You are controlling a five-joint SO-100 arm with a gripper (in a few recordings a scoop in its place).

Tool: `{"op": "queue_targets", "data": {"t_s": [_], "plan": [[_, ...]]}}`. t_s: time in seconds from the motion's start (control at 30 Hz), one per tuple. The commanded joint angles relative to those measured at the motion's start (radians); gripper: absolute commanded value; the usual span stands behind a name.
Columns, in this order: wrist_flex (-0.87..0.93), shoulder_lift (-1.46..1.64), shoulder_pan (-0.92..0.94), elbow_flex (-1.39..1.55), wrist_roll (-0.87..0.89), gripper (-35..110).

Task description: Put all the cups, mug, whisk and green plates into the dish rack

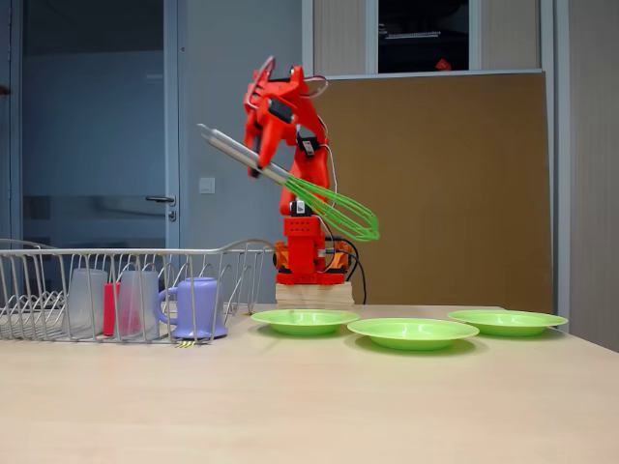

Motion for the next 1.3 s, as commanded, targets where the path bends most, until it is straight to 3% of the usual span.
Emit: {"op": "queue_targets", "data": {"t_s": [0.0, 0.2, 0.53, 1.27], "plan": [[0.072, -0.052, 0.160, -0.167, -0.023, 0], [0.118, -0.236, 0.360, -0.456, -0.008, 0], [0.206, -0.749, 0.534, -0.997, -0.054, 0], [0.281, -1.514, 0.551, -1.463, -0.078, 0]]}}
